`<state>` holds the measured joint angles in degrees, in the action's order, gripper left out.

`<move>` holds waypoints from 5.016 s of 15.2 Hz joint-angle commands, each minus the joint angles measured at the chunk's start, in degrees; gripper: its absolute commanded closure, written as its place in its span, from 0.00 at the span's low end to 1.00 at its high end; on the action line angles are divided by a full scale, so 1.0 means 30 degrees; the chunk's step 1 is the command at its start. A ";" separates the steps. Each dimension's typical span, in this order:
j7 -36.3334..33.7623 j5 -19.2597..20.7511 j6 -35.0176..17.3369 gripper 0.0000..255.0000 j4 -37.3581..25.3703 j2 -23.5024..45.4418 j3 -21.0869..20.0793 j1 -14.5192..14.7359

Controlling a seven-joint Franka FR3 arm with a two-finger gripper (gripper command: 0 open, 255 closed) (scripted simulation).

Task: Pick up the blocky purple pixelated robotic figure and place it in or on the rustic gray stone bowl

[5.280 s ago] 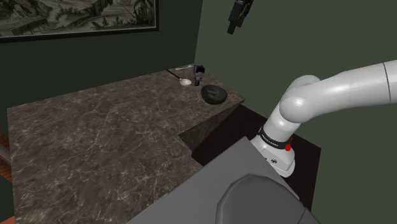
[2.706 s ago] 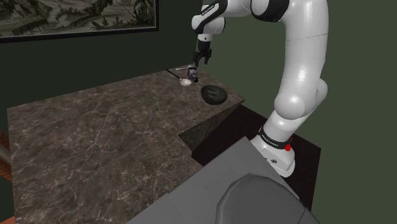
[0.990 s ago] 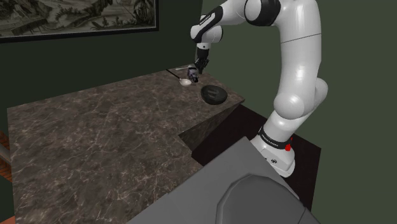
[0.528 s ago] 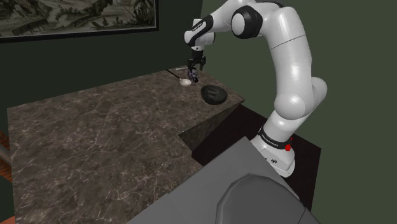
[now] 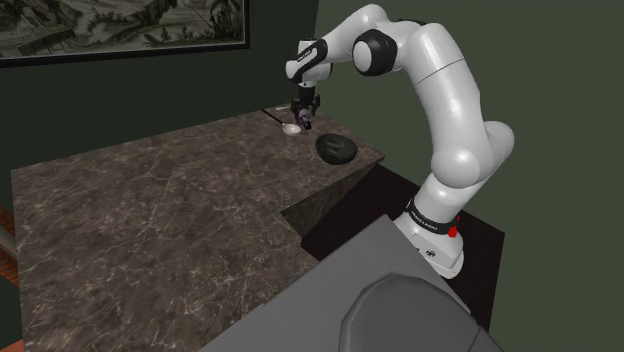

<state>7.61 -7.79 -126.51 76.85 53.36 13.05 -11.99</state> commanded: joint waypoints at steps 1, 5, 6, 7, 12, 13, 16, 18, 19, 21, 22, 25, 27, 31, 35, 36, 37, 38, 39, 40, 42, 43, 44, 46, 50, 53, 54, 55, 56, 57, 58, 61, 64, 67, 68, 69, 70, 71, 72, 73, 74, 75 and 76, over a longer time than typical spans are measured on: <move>0.0006 -0.0055 -0.0351 0.00 -0.0121 0.0464 -0.0057 -0.0061; 0.0006 -0.0055 -0.0351 0.00 -0.0121 0.0464 -0.0057 -0.0061; 0.0006 -0.0055 -0.0351 0.00 -0.0121 0.0464 -0.0057 -0.0061; 0.0006 -0.0055 -0.0351 0.00 -0.0121 0.0464 -0.0057 -0.0061; 0.0007 -0.0055 -0.0349 1.00 -0.0121 0.0463 -0.0057 -0.0062; 0.0007 -0.0055 -0.0347 1.00 -0.0124 0.0465 -0.0057 -0.0062; 0.0007 -0.0055 -0.0347 1.00 -0.0124 0.0465 -0.0057 -0.0062; 0.0008 -0.0055 -0.0346 1.00 -0.0126 0.0466 -0.0057 -0.0063; 0.0006 -0.0055 -0.0351 1.00 -0.0121 0.0464 -0.0057 -0.0061; 0.0010 -0.0013 -0.0105 1.00 0.0013 0.0086 -0.0008 -0.0020; 0.0012 0.0008 0.0022 1.00 0.0070 -0.0099 0.0017 0.0000; 0.0013 0.0075 0.0427 1.00 0.0193 -0.0628 0.0091 0.0056; 0.0013 0.0121 0.0707 1.00 0.0255 -0.0969 0.0139 0.0092; 0.0009 0.0214 0.1296 1.00 0.0313 -0.1618 0.0232 0.0157; 0.0004 0.0308 0.1918 1.00 0.0296 -0.2227 0.0321 0.0215; 0.0002 0.0332 0.2085 1.00 0.0265 -0.2365 0.0342 0.0226; 0.0000 0.0355 0.2245 1.00 0.0250 -0.2511 0.0363 0.0240; -0.0002 0.0378 0.2412 1.00 0.0219 -0.2648 0.0384 0.0251; -0.0004 0.0402 0.2582 1.00 0.0183 -0.2782 0.0404 0.0262; -0.0006 0.0425 0.2753 1.00 0.0142 -0.2914 0.0424 0.0272; -0.0011 0.0471 0.3103 1.00 0.0042 -0.3167 0.0462 0.0291; -0.0013 0.0493 0.3282 1.00 -0.0017 -0.3289 0.0481 0.0299; -0.0015 0.0515 0.3462 1.00 -0.0080 -0.3407 0.0499 0.0307; -0.0018 0.0558 0.3831 1.00 -0.0226 -0.3634 0.0534 0.0319; -0.0076 0.0830 0.2943 1.00 0.2700 -0.5669 0.0740 0.0817; -0.0274 0.1256 0.1465 1.00 0.6624 -0.8132 0.0993 0.1457; -0.0369 0.1420 0.1042 1.00 0.7806 -0.8902 0.1076 0.1652; -0.0479 0.1596 0.0647 1.00 0.8940 -0.9655 0.1156 0.1838; -0.0605 0.1786 0.0279 1.00 1.0033 -1.0396 0.1234 0.2015; -0.0746 0.1990 -0.0065 1.00 1.1088 -1.1126 0.1308 0.2182; -0.0903 0.2207 -0.0384 1.00 1.2111 -1.1850 0.1380 0.2341; -0.1466 0.2948 -0.1202 1.00 1.5010 -1.3999 0.1569 0.2754; -0.2163 0.3815 -0.1810 1.00 1.7703 -1.6156 0.1688 0.3041; -0.2960 0.4769 -0.2193 1.00 2.0230 -1.8357 0.1699 0.3162; -0.3236 0.5094 -0.2267 1.00 2.1040 -1.9106 0.1670 0.3157; -0.3513 0.5415 -0.2313 1.00 2.1836 -1.9865 0.1627 0.3133; -0.3773 0.5713 -0.2331 1.00 2.2581 -2.0596 0.1570 0.3089; -0.3752 0.5673 -0.2626 1.00 2.2670 -2.0386 0.1572 0.3076; -0.3731 0.5633 -0.2921 1.00 2.2755 -2.0172 0.1590 0.3079; -0.3708 0.5589 -0.3217 1.00 2.2836 -1.9953 0.1608 0.3084; -0.3683 0.5542 -0.3513 1.00 2.2912 -1.9728 0.1627 0.3091; -0.3655 0.5490 -0.3810 1.00 2.2983 -1.9499 0.1644 0.3098; -0.3624 0.5434 -0.4106 1.00 2.3050 -1.9264 0.1659 0.3104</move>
<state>-3.32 8.72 -138.00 145.93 -5.16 18.02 -2.74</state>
